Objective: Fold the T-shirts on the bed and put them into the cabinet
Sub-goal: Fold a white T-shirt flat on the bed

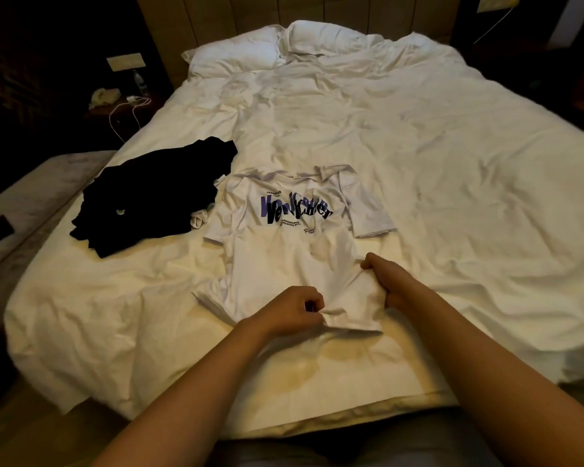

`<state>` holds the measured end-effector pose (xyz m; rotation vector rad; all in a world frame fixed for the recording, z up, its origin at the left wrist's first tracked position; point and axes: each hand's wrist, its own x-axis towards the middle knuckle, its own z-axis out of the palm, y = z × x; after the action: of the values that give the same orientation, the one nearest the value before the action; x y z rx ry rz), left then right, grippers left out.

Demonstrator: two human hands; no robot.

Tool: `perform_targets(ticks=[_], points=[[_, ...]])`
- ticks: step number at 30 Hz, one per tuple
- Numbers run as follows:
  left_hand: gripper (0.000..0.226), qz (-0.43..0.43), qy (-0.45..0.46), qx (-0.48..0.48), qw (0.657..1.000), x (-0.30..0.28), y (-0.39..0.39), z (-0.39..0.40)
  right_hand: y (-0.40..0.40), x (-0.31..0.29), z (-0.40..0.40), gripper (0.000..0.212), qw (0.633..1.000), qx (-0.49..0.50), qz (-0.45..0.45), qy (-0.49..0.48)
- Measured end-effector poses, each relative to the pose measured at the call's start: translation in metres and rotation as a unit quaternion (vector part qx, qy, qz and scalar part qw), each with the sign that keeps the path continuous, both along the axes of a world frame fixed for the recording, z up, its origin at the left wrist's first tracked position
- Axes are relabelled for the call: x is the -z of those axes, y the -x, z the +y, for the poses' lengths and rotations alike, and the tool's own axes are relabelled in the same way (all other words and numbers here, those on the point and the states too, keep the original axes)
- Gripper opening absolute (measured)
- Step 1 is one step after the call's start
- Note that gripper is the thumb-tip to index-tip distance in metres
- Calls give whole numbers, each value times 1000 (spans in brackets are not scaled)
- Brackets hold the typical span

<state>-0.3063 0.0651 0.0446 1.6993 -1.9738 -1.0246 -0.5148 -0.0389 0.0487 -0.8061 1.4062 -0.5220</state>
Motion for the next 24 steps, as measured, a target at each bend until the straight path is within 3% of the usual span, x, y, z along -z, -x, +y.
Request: perform_targets(ticks=[6,9,13,16,19,22,24], points=[[26,-43,-41,69,996,1,7,-1,-3,8,-5,53,991,24,-119,-60],[24,-44,-41,65,996,6,7,-1,-2,13,-14,52,984,64,-131,-104],[27,-38,-48,57,997,6,9,-4,-2,6,-17,19,991,108,-33,-76],[27,-35,-59,55,996,7,11,-9,3,8,-21,29,966,213,53,140],[24,-41,-69,31,996,10,17,-18,7,3,-9,31,932,208,125,270],[32,-34,-34,-28,998,15,25,-29,14,13,-3,36,930,182,173,269],[27,-35,1,-47,998,17,34,-35,20,22,-9,24,953,128,169,214]])
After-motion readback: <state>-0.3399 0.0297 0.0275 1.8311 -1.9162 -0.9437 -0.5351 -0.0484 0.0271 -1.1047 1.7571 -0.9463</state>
